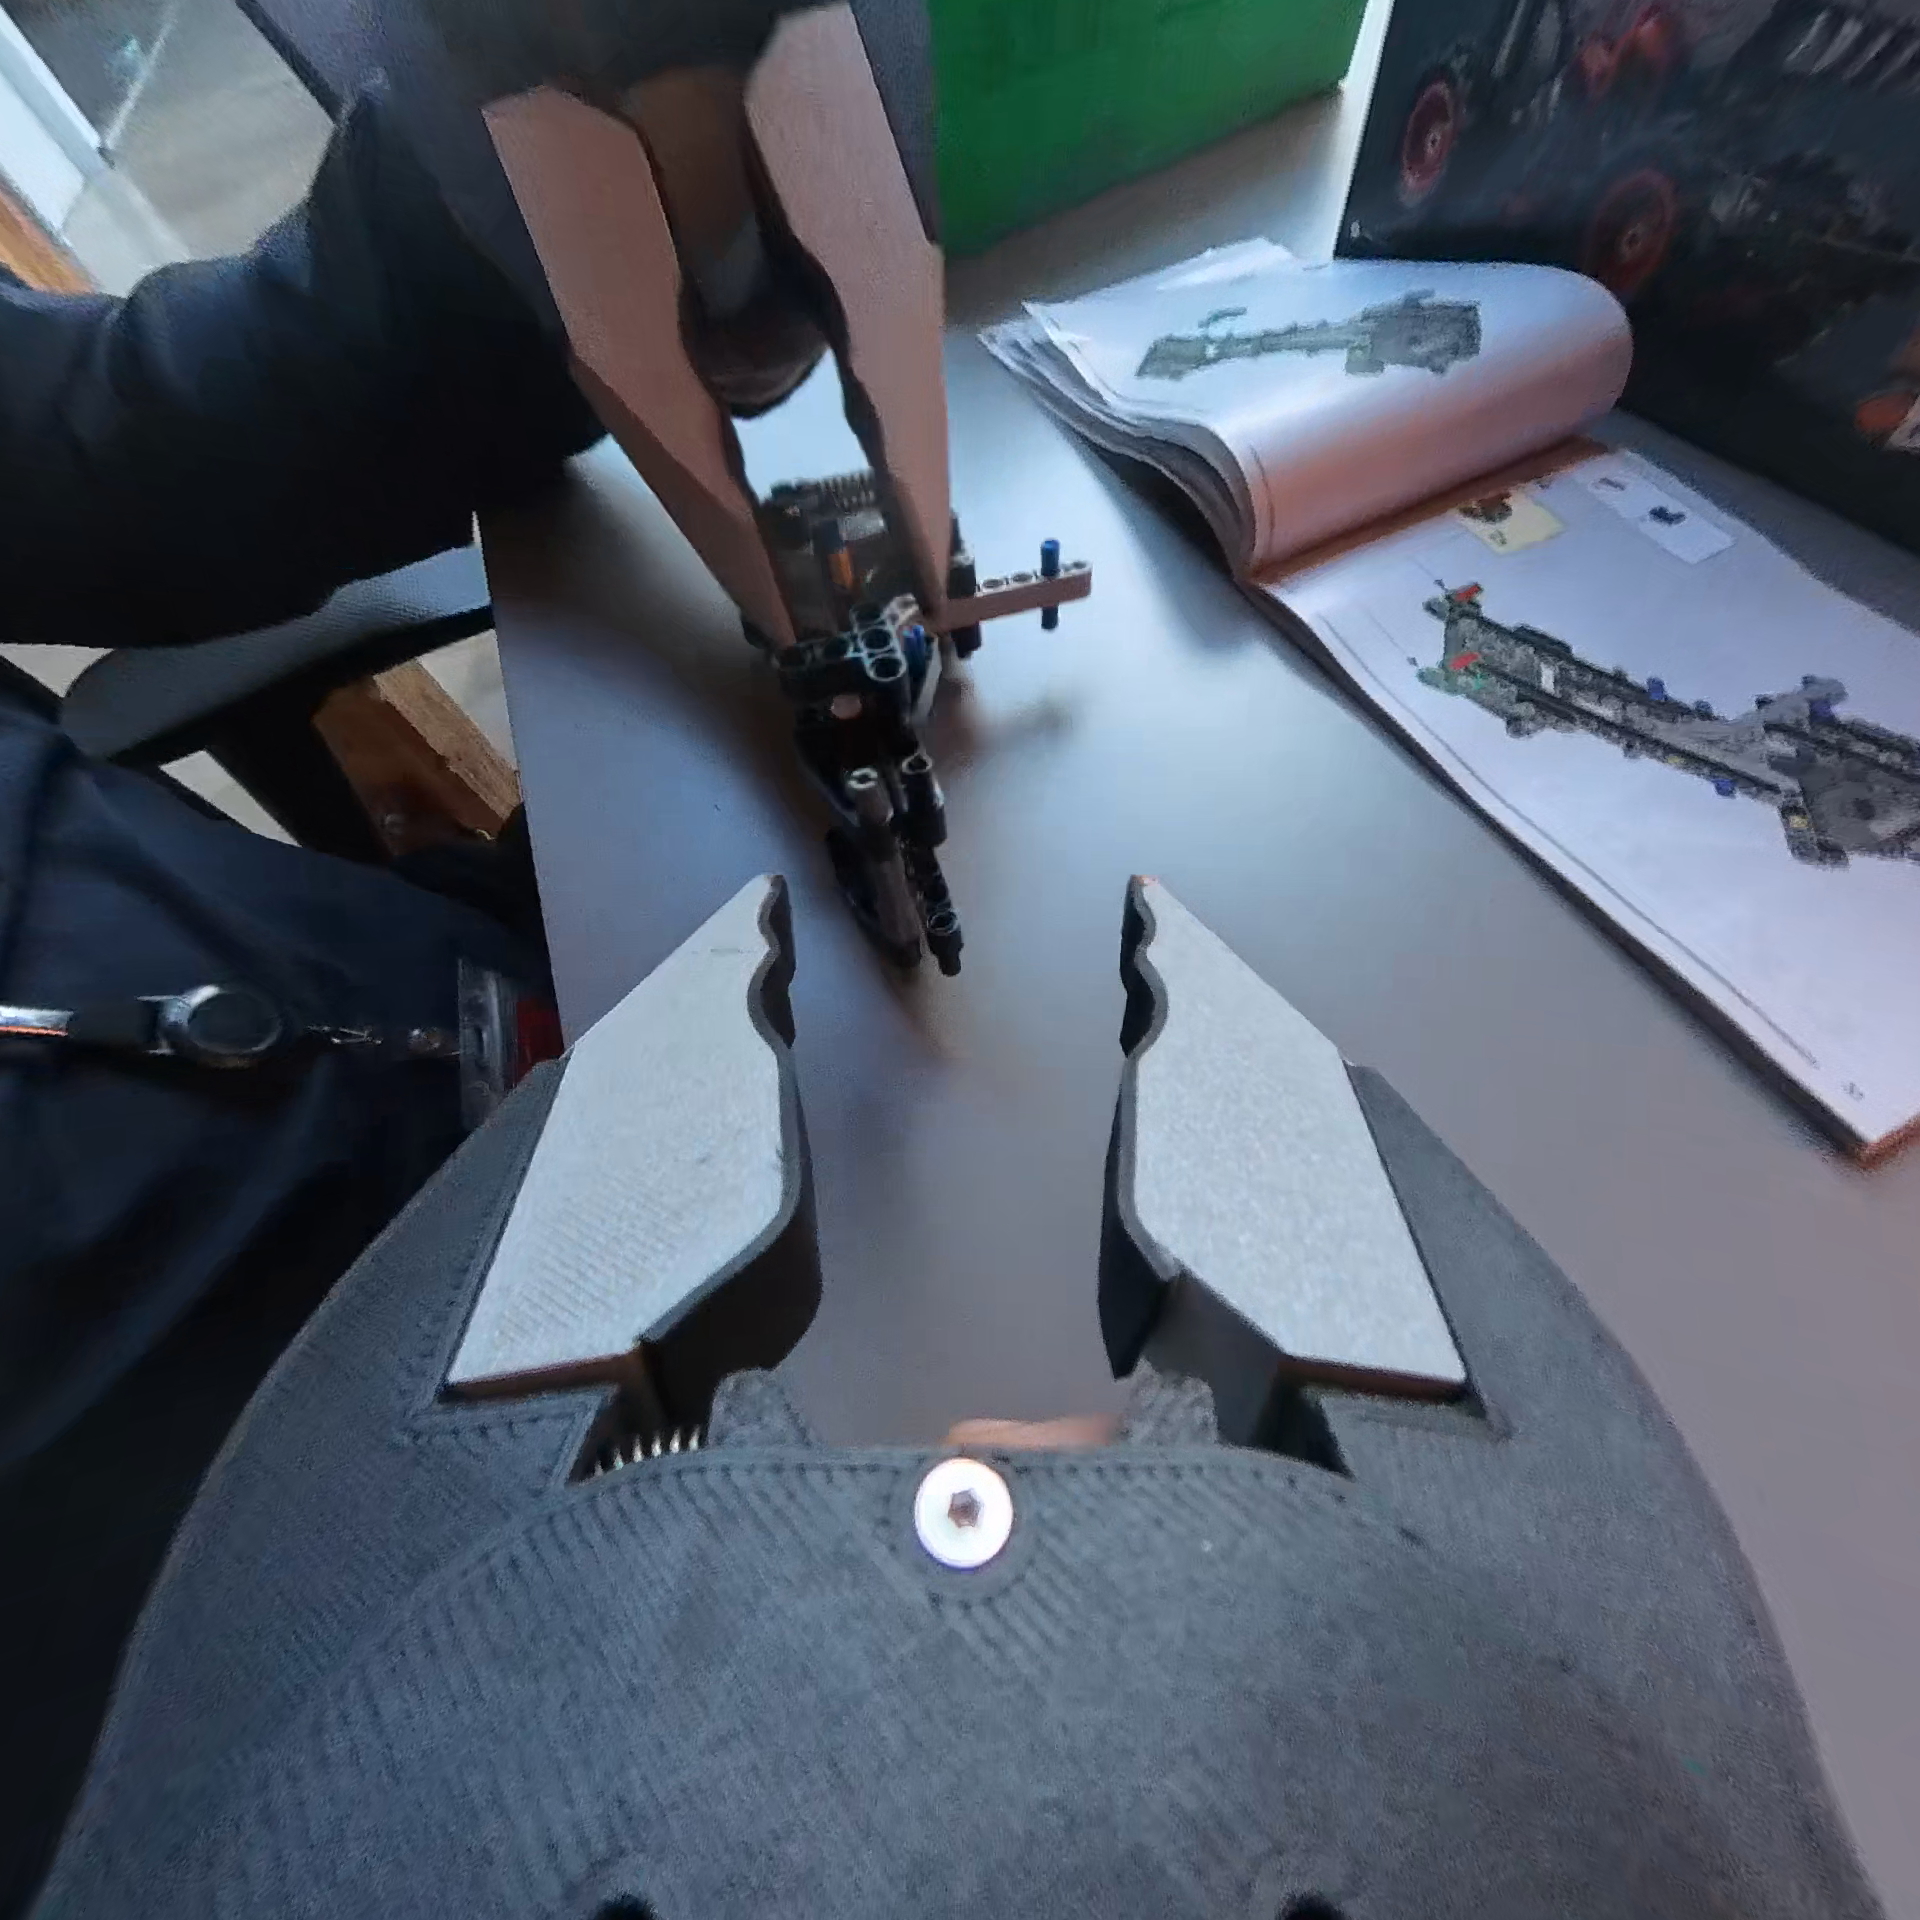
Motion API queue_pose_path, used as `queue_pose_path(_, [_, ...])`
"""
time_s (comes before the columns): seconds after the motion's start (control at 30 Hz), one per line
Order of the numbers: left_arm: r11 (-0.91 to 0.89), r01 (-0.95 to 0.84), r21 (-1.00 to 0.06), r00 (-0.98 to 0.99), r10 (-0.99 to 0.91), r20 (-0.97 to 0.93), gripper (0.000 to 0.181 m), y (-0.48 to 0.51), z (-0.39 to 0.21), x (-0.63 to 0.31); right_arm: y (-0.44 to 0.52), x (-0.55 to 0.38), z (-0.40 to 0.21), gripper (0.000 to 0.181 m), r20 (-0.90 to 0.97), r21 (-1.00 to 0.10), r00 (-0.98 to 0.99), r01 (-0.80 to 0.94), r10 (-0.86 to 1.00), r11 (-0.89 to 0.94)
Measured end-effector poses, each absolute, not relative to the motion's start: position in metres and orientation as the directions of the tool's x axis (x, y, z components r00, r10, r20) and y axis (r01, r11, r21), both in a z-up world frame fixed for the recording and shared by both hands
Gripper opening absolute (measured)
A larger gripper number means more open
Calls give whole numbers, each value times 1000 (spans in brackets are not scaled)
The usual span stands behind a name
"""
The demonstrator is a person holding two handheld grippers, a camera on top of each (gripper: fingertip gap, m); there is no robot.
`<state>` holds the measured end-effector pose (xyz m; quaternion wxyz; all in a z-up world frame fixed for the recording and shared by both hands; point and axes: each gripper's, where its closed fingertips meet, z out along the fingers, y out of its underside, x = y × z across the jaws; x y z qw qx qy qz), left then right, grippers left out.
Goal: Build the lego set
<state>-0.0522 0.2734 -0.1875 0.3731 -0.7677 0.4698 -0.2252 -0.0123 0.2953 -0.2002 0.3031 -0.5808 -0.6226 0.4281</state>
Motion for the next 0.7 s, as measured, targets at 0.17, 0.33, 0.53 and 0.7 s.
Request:
queue_pose_path(0.17, [-310, -676, -669, 449, -892, -40, 15, 272, -215, -61, 289, -27, -197, 54, -107, -895, -238, 446, 965, 11])
queue_pose_path(0.33, [-364, -661, -657, 433, -899, 63, 14, 272, -215, -61, 285, -33, -191, 45, -95, -911, -301, 411, 949, 39])
queue_pose_path(0.53, [-547, -609, -574, 472, -832, 292, 13, 285, -216, -68, 298, -37, -190, 44, -176, -909, -294, 416, 939, -41])
queue_pose_path(0.7, [-595, -568, -569, 444, -803, 396, 14, 294, -210, -66, 318, -37, -182, 35, -243, -894, -238, 431, 940, -122])
